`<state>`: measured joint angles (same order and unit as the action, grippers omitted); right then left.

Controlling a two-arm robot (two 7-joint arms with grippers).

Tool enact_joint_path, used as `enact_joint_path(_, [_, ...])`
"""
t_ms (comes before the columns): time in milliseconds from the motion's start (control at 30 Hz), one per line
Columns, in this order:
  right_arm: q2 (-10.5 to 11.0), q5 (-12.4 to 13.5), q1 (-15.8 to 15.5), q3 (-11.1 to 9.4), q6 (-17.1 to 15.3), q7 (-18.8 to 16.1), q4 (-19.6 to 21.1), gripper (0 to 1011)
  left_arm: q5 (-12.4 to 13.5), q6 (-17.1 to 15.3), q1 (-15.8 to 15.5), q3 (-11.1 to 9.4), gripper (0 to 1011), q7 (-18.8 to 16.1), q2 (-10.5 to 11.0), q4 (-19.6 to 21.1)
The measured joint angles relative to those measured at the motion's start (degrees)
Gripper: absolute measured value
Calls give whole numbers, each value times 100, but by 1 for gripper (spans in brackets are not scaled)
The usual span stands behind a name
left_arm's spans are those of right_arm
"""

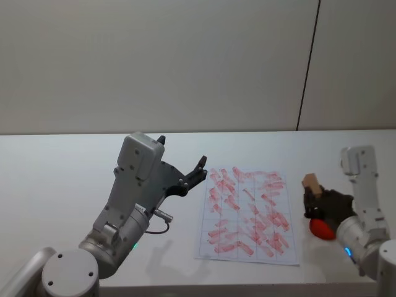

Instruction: Use the one hand to pick up the stamp and affix it onto the A4 paper.

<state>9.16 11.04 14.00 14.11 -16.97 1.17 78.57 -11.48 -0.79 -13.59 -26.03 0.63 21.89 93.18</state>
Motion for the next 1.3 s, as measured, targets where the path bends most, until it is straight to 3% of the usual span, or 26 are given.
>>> enact_joint_path(267, [-163,-26,27,160,-264,-113,-89,219,0,0,0,0,993,0,0,0])
enact_joint_path(800, [-683,-219,351,606,-579,-307,-970,219,0,0,0,0,993,0,0,0])
enact_joint_path(1300, [-930,-268,527,782,-727,-394,-1436,220,0,0,0,0,993,0,0,0])
